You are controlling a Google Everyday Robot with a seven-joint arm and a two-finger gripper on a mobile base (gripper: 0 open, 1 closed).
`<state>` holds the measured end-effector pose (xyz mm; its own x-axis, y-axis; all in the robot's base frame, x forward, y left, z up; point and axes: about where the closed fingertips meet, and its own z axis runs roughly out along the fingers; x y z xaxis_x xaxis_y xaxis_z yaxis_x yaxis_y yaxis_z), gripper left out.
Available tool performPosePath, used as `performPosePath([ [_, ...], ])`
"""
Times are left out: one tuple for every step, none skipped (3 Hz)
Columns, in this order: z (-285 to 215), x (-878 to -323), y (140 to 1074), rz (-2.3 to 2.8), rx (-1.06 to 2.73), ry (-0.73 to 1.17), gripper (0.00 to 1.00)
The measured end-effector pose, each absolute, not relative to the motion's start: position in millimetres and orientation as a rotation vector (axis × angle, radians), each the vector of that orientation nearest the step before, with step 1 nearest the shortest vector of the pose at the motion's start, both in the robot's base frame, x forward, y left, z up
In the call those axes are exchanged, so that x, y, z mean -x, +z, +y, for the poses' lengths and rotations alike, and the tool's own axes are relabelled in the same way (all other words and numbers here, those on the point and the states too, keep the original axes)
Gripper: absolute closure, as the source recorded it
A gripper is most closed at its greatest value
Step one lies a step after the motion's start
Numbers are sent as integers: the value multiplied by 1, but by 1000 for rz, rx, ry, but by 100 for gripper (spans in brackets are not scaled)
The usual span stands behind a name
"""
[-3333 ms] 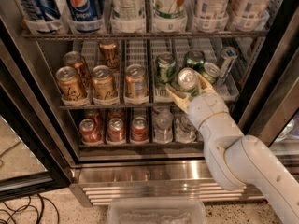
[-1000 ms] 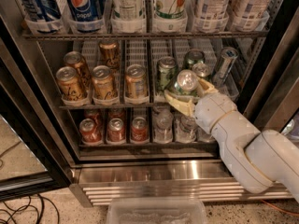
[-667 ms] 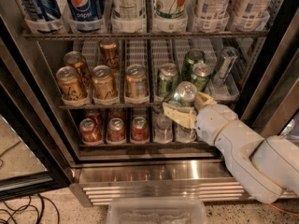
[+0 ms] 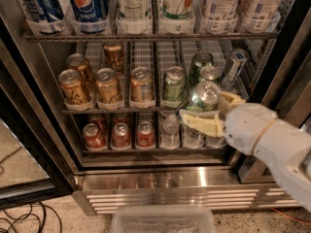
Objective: Pick green can from middle shelf of fridge
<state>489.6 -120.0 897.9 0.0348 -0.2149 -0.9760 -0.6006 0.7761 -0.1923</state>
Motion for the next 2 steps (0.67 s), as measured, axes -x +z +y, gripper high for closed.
performPosePath([
  [-130, -454, 968, 1374, 805, 248, 100],
  [-121, -440, 974, 1334, 842, 295, 100],
])
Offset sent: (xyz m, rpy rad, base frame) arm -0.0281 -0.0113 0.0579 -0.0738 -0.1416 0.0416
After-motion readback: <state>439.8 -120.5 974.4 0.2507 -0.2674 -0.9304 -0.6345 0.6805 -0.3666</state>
